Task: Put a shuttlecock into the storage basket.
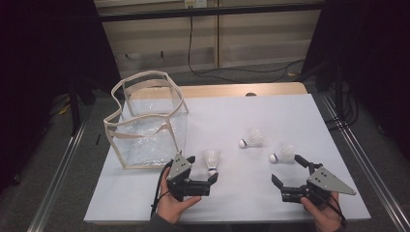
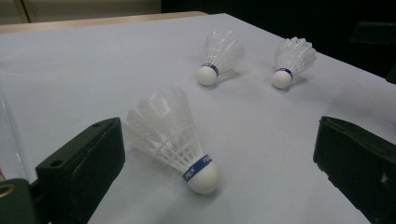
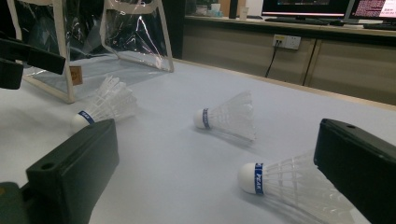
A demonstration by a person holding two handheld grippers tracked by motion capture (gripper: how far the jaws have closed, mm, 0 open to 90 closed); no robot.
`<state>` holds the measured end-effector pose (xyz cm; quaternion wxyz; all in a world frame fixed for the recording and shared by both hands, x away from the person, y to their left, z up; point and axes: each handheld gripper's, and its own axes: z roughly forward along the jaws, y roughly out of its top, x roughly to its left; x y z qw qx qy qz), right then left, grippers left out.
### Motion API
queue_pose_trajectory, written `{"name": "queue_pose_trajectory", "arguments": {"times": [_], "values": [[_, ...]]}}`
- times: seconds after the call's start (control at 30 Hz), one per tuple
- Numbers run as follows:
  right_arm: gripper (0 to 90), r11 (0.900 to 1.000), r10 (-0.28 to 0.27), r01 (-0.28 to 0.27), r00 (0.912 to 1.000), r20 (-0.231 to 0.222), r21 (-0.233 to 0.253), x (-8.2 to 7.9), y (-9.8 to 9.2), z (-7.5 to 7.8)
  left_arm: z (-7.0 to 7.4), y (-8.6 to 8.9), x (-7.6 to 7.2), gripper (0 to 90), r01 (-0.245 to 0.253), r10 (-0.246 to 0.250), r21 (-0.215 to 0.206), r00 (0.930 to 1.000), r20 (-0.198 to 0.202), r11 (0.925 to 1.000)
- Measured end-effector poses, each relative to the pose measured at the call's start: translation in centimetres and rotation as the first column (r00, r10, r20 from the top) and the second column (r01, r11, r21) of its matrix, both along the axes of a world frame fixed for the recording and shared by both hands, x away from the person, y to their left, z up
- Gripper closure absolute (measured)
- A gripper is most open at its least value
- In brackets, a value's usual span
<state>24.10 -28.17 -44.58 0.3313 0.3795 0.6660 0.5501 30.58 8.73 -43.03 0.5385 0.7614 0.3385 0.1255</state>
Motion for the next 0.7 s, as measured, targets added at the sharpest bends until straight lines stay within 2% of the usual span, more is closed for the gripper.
{"name": "queue_pose_trajectory", "arguments": {"times": [0.1,0.4,0.5,0.6,0.7], "values": [[0.0,1.0,0.001,-0.001,1.0,0.0,0.001,0.0,0.0,0.0,0.0,-0.2,0.0,2.0,-0.001,0.001,0.0,1.0,-0.003,1.0],[0.0,1.0,0.001,-0.001,1.0,-0.001,0.003,0.1,0.0,0.0,-0.4,-0.9,0.2,3.1,-0.007,0.009,0.049,0.9995,-0.03,0.9988],[0.0,1.0,0.002,-0.002,1.0,0.0,0.005,0.0,0.0,0.0,-0.5,-1.1,0.3,3.7,-0.014,0.016,0.052,0.9989,-0.045,0.9986],[0.0,1.0,0.002,-0.002,1.0,0.0,0.004,0.0,0.0,0.0,-0.7,-1.3,0.4,8.1,-0.017,0.021,0.077,0.9983,-0.054,0.9969],[0.0,1.0,0.002,-0.002,1.0,0.001,0.004,0.0,0.0,0.0,-0.8,-1.5,0.6,8.4,-0.028,0.034,0.093,0.9971,-0.069,0.9952]]}}
